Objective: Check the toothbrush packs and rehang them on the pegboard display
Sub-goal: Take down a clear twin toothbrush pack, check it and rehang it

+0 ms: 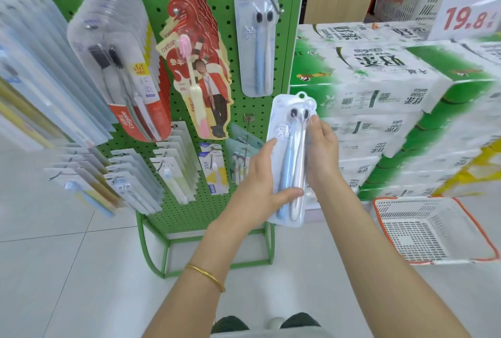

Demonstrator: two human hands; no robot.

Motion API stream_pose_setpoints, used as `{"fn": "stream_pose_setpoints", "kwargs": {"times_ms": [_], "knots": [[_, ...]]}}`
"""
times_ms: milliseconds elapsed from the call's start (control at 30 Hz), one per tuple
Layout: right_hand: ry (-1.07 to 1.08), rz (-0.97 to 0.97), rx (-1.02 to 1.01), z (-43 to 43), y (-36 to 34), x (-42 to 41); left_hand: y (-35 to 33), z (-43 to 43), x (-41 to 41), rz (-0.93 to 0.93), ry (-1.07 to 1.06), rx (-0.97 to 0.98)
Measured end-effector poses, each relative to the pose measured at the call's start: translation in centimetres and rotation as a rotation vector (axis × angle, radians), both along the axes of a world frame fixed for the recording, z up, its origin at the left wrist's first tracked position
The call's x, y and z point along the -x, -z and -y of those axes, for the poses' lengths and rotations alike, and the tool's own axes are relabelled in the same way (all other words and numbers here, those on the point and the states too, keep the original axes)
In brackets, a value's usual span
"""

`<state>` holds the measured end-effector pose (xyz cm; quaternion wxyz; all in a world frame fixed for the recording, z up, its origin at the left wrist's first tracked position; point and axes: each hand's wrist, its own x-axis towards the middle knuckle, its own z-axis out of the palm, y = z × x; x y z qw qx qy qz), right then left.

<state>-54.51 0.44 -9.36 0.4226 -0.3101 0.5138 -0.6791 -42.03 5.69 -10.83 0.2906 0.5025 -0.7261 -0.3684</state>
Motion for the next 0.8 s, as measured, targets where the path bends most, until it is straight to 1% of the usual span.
{"fn": "stream_pose_setpoints", "kwargs": {"times_ms": [67, 200, 333, 533, 600, 633, 700, 800], "knots": [[0.046, 0.050, -0.017, 0.3, -0.1, 0.2, 0.2, -0.5, -0.2, 0.087, 0.037, 0.012], [0.117, 0.039, -0.055, 0.6, 0.5, 0.1, 0.4, -0.6, -0.5, 0.212, 0.075, -0.012], [0.155, 0.077, -0.092, 1.0, 1.4, 0.2, 0.4, -0.2, -0.4, 0.380, 0.090, -0.055], [0.176, 0.086, -0.119, 1.0, 2.1, 0.0, 0.6, 0.1, 0.3, 0.436, 0.066, -0.102], [0.137, 0.096, -0.136, 0.9, 2.2, 0.2, 0.7, 0.4, 0.4, 0.397, 0.059, -0.104], [0.097, 0.127, -0.140, 0.8, 2.2, 0.3, 0.6, 0.6, 0.5, 0.328, 0.056, -0.122], [-0.016, 0.196, -0.145, 0.6, 2.2, 0.8, 0.0, 0.8, 0.4, 0.111, 0.049, -0.213], [-0.139, 0.148, -0.196, 0.3, 2.6, 1.2, -1.0, 1.1, 0.3, -0.184, 0.063, -0.419]]}}
